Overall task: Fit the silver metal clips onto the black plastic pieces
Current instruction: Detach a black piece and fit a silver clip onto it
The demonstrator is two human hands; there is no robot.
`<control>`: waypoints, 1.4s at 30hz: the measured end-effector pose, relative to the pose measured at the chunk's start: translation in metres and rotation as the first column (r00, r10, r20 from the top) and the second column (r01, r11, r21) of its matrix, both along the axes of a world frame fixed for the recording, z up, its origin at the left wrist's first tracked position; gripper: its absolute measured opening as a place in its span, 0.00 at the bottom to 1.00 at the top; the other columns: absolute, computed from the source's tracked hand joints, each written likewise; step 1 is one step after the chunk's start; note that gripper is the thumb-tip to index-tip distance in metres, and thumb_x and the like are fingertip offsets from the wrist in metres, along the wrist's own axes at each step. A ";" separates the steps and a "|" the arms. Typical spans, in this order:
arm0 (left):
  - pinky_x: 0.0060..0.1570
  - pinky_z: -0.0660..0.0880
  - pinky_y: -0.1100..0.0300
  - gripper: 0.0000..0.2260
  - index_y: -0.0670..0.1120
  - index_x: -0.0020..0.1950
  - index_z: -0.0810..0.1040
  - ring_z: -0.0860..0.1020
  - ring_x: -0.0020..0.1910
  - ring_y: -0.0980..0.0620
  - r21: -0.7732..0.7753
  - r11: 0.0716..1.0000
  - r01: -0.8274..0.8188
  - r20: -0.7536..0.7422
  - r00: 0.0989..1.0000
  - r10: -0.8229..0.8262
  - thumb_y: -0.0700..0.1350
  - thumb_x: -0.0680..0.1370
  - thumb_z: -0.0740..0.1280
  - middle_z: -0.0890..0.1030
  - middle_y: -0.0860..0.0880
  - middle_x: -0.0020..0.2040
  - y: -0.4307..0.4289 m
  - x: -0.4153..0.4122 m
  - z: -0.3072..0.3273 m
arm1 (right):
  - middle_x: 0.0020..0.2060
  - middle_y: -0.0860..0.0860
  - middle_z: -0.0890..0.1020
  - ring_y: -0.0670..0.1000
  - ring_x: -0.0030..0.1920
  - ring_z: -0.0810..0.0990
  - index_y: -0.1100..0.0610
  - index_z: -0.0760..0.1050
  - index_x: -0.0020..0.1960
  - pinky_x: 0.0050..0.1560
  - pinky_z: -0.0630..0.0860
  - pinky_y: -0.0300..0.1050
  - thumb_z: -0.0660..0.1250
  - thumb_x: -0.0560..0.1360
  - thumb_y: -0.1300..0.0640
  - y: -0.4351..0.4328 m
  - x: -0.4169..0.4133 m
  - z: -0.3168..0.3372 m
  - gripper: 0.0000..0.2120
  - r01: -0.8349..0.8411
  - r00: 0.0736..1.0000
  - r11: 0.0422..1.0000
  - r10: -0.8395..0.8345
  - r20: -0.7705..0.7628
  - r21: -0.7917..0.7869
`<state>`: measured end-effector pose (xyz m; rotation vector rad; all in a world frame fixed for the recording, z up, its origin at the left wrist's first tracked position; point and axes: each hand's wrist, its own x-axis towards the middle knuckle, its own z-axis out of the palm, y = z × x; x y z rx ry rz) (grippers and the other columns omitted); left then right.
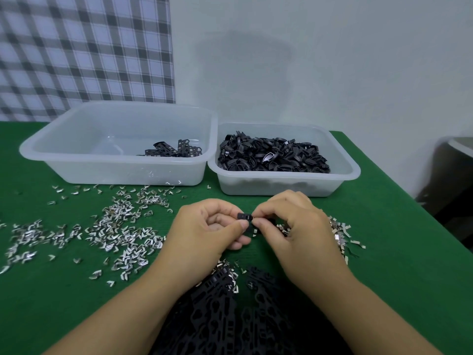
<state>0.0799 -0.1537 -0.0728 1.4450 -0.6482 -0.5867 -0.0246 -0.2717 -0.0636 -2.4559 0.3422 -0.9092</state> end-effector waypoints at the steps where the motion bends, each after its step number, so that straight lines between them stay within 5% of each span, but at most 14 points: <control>1: 0.31 0.79 0.65 0.04 0.40 0.41 0.79 0.84 0.32 0.50 -0.004 1.000 -0.005 0.004 1.000 0.006 0.33 0.71 0.71 0.82 0.46 0.30 0.000 0.000 0.000 | 0.38 0.44 0.77 0.47 0.44 0.75 0.52 0.80 0.41 0.45 0.69 0.34 0.72 0.69 0.61 0.000 0.000 0.001 0.05 -0.009 1.000 0.999 0.010 -0.008 0.034; 6: 0.31 0.78 0.66 0.04 0.38 0.42 0.79 0.84 0.31 0.51 -0.035 0.998 -0.043 0.045 0.998 0.044 0.32 0.71 0.71 0.83 0.44 0.31 0.001 -0.002 0.000 | 0.38 0.43 0.76 0.43 0.44 0.75 0.47 0.79 0.39 0.43 0.68 0.31 0.71 0.70 0.60 0.000 -0.001 0.003 0.08 -0.039 0.999 0.972 0.044 -0.015 0.233; 19: 0.32 0.78 0.67 0.08 0.45 0.40 0.81 0.84 0.31 0.52 -0.090 0.982 -0.164 0.112 0.978 0.174 0.32 0.72 0.71 0.83 0.45 0.32 0.000 -0.002 0.000 | 0.39 0.42 0.76 0.43 0.43 0.75 0.48 0.78 0.43 0.45 0.69 0.31 0.70 0.71 0.62 -0.002 0.000 0.008 0.08 -0.029 0.999 0.977 0.019 0.049 0.212; 24: 0.32 0.77 0.67 0.08 0.48 0.45 0.81 0.83 0.30 0.53 -0.096 0.959 -0.267 0.132 0.951 0.279 0.35 0.73 0.70 0.83 0.46 0.31 0.002 0.006 -0.004 | 0.39 0.43 0.75 0.46 0.46 0.70 0.50 0.81 0.44 0.49 0.63 0.29 0.70 0.72 0.61 -0.013 -0.004 0.004 0.06 0.036 0.987 0.999 -0.040 -0.154 -0.030; 28: 0.32 0.77 0.68 0.09 0.49 0.45 0.81 0.82 0.30 0.54 -0.096 0.960 -0.265 0.140 0.951 0.276 0.35 0.74 0.70 0.82 0.48 0.31 0.001 0.004 -0.004 | 0.40 0.44 0.72 0.49 0.48 0.68 0.51 0.82 0.49 0.50 0.67 0.44 0.69 0.73 0.57 -0.012 0.005 -0.002 0.06 -0.023 0.953 0.981 -0.036 -0.300 -0.190; 42: 0.34 0.79 0.60 0.15 0.59 0.49 0.80 0.82 0.33 0.58 0.011 0.972 -0.235 0.331 0.918 0.218 0.37 0.75 0.68 0.79 0.54 0.32 0.003 0.000 -0.005 | 0.44 0.43 0.69 0.47 0.49 0.63 0.48 0.71 0.44 0.52 0.63 0.40 0.64 0.75 0.53 -0.014 0.007 -0.005 0.03 -0.093 0.902 0.981 0.010 -0.432 -0.171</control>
